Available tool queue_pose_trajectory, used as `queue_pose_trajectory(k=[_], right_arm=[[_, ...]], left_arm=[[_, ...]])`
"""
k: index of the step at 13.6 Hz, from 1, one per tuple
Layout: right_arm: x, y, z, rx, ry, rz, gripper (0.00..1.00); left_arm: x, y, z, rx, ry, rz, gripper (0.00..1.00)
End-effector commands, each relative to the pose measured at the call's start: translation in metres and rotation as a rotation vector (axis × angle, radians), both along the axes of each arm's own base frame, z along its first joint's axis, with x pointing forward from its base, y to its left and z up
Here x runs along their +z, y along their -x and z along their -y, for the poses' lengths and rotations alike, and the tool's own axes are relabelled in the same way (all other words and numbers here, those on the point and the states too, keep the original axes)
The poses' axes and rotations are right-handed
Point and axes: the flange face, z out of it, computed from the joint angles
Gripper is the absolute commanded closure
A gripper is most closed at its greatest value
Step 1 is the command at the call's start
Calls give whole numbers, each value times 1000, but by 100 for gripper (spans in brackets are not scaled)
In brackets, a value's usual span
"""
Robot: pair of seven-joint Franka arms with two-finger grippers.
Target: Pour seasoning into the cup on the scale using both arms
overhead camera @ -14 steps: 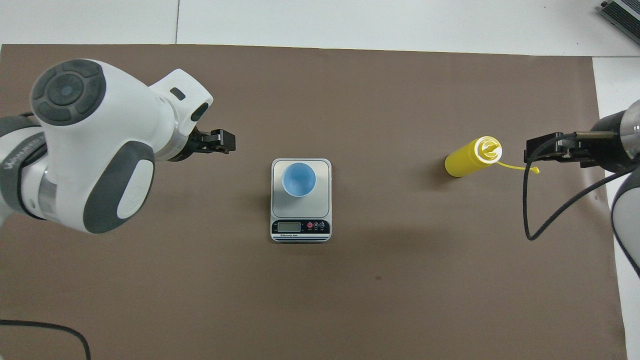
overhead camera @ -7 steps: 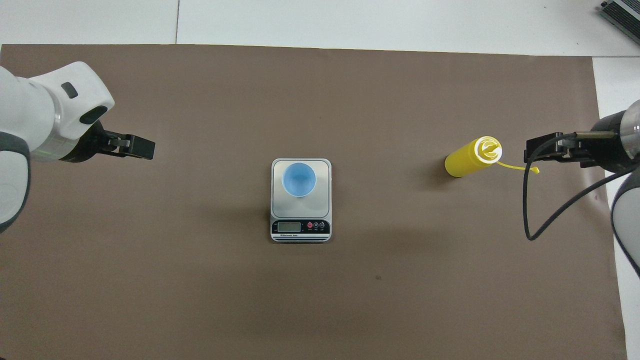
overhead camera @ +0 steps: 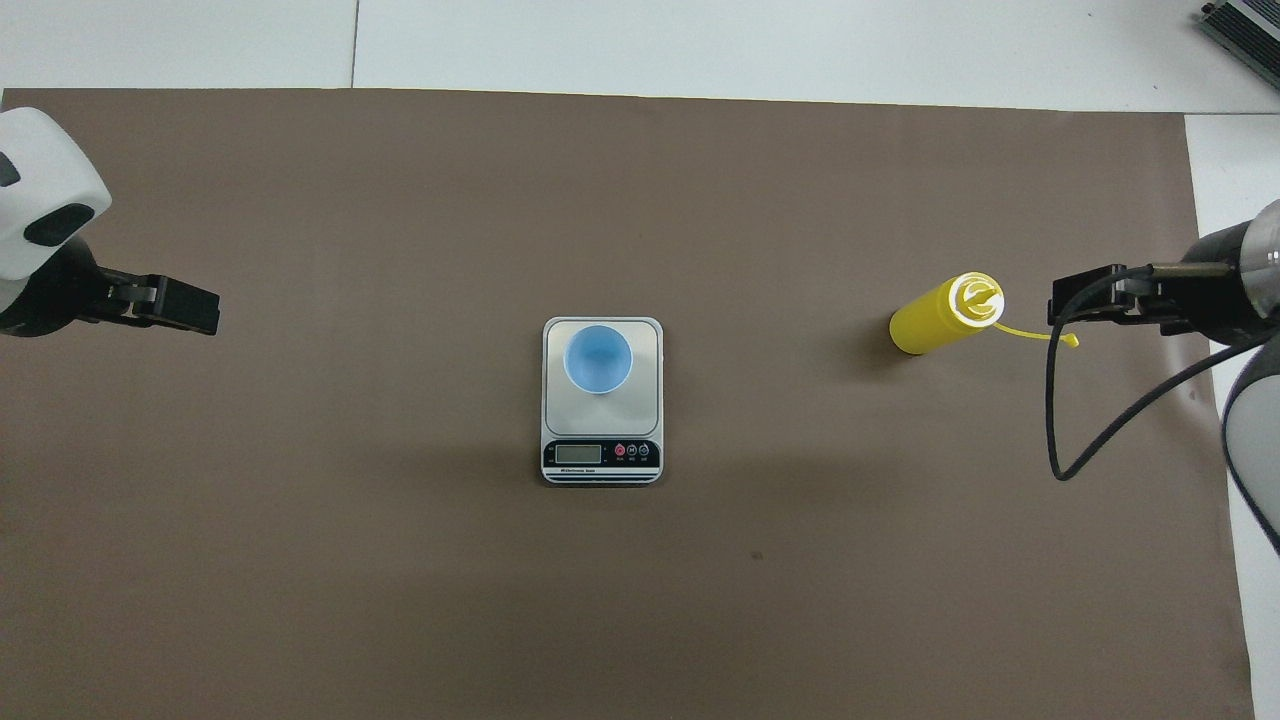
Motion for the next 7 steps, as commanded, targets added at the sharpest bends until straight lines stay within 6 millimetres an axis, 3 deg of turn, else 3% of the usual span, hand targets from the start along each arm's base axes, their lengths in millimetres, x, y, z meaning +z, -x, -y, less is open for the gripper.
queue_pose_trajectory(k=[1,5,7], right_arm=[[0,0,-1,-5,-18,-12,0],[0,0,-1,-5,-20,-12,0],[1,0,-1,-5,-20,-10,0]], left_arm=[[-8,5,-2,-11,-29,-27,0],[-7,4,-4,-3,-24,-26,0],[-6,1,-16,39,32,-31,0]])
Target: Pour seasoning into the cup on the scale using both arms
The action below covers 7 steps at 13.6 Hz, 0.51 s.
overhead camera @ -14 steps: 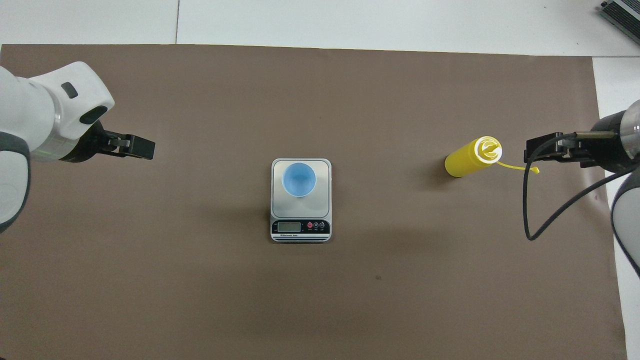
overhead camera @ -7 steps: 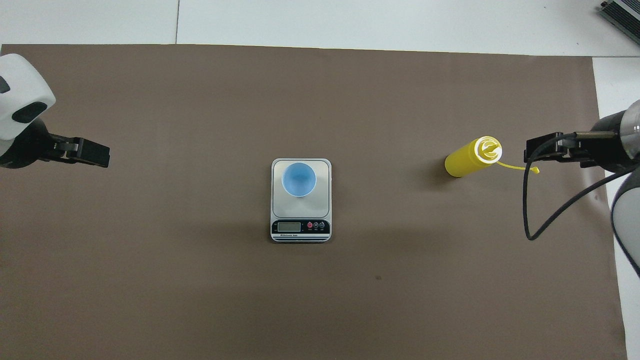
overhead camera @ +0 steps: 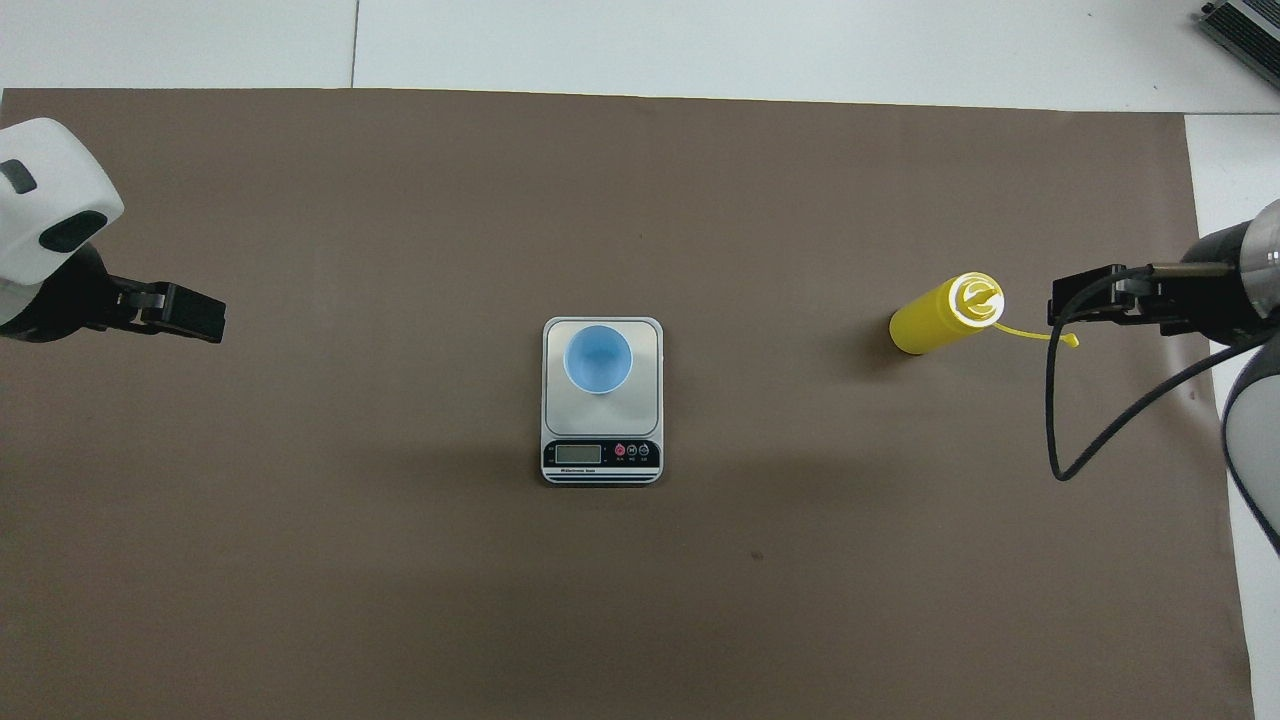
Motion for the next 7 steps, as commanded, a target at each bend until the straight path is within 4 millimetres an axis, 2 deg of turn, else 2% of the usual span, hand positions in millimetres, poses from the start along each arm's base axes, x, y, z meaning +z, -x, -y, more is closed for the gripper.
queue_pose_trajectory(k=[1,2,5,6,7], right_arm=[[0,0,-1,-5,-20,-12,0],[1,0,-1,-5,-18,-10,0],[0,0,-1,-5,-18,-12,0],[1,0,-1,-5,-20,-10,0],[0,0,-1,-5,-20,-12,0]], left_arm=[[14,-1,-25,60,70,-5,0],[19,-1,-30,60,70,-17,0],[22,3,-27,49,68,-17,0],[11,8,-25,44,64,-37,0],[8,15,-23,41,61,-37,0]])
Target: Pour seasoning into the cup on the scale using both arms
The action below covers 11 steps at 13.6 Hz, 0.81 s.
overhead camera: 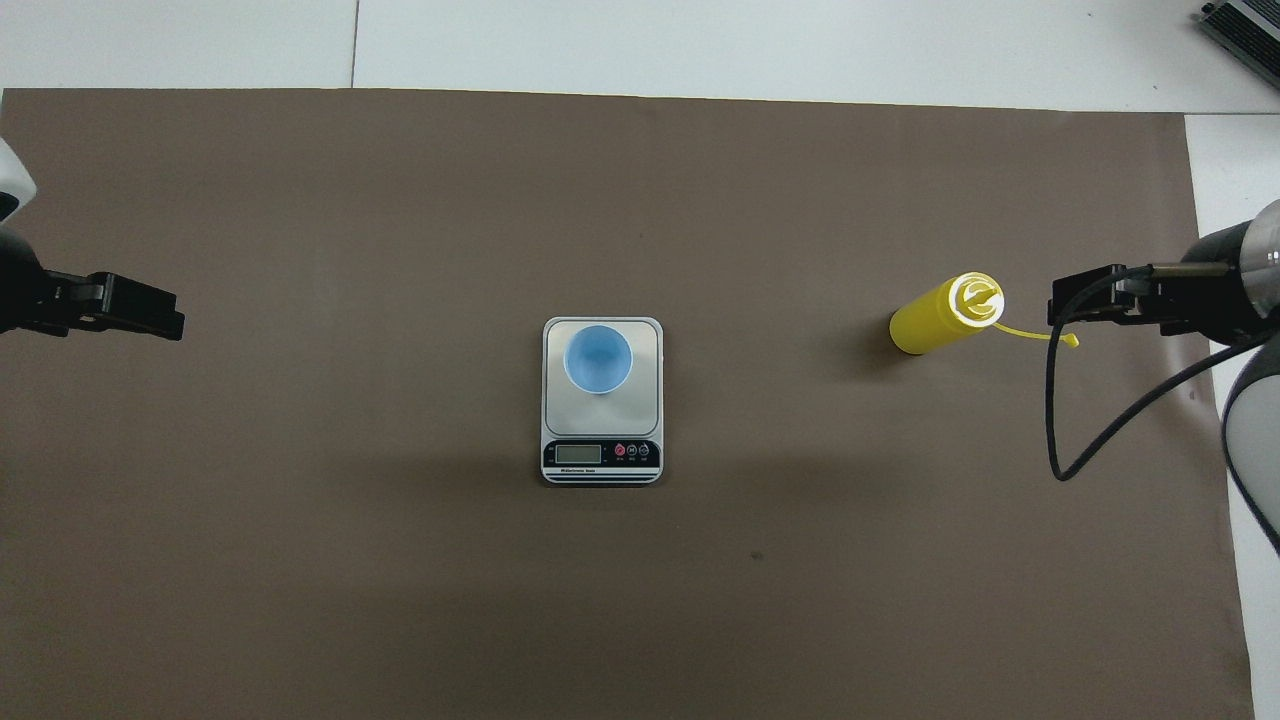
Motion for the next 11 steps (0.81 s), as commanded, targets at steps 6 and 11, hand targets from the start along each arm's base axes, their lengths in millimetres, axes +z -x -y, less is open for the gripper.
queue_pose_trajectory(k=[6,11], right_arm=[[1,0,-1,-5,-18,-10,0],[0,0,-1,-5,-20,-12,0]], left_arm=[[-5,13,2,-5,11,-11,0],[-6,13,-3,7,10,-15,0]])
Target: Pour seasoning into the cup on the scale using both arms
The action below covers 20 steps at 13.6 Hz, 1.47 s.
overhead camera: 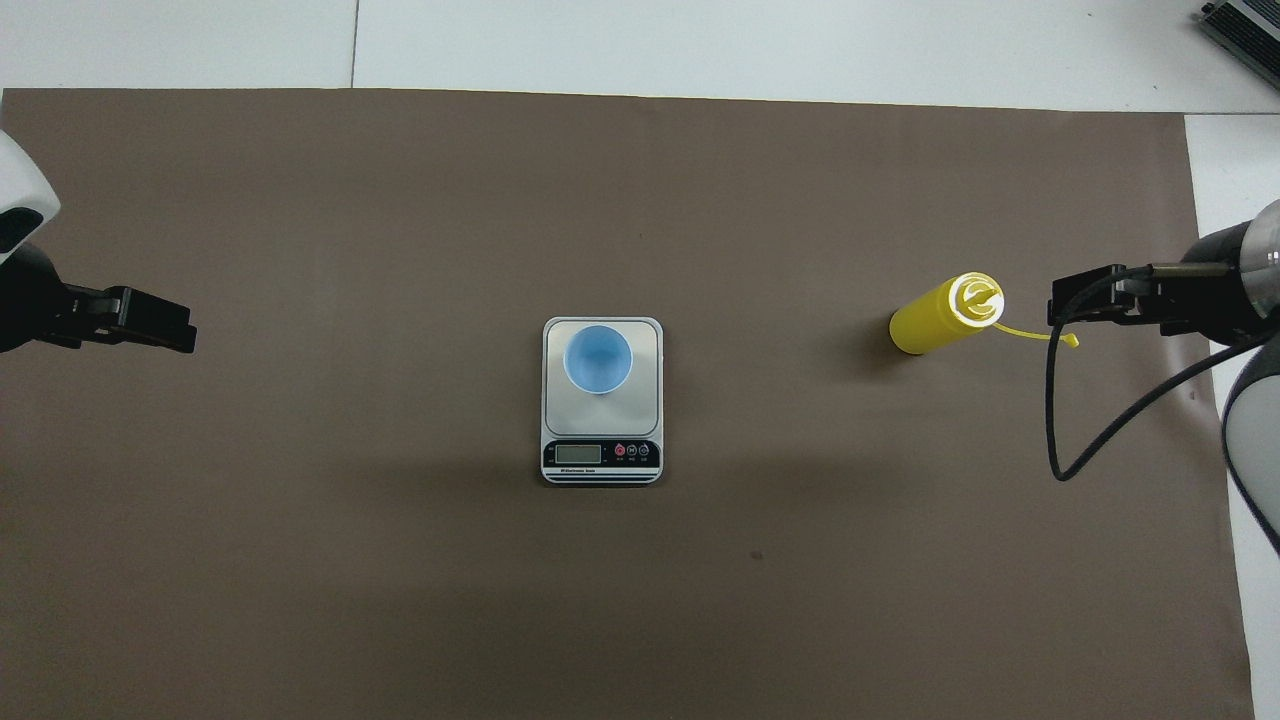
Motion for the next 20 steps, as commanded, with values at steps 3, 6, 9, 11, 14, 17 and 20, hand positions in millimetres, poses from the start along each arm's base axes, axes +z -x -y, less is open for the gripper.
queue_pose_trajectory(k=[3,6,9,11,14,17,20], right_arm=[[0,0,-1,-5,-20,-12,0],[0,2,3,-17,-19,-23,0],[0,3,4,-17,-18,-21,0],[2,3,5,-11,-19,-18,0],[-23,17,26,-3,-23,-30,0],[-56,28,58,129,-5,38,0],[-88,37,91,245,-87,91,0]], left_arm=[[2,9,-5,10,13,1,0],[2,9,-5,10,13,1,0],[2,9,-5,10,13,1,0],[2,9,-5,10,13,1,0],[2,9,-5,10,13,1,0],[1,9,-5,10,13,0,0],[0,9,-5,10,13,-2,0]])
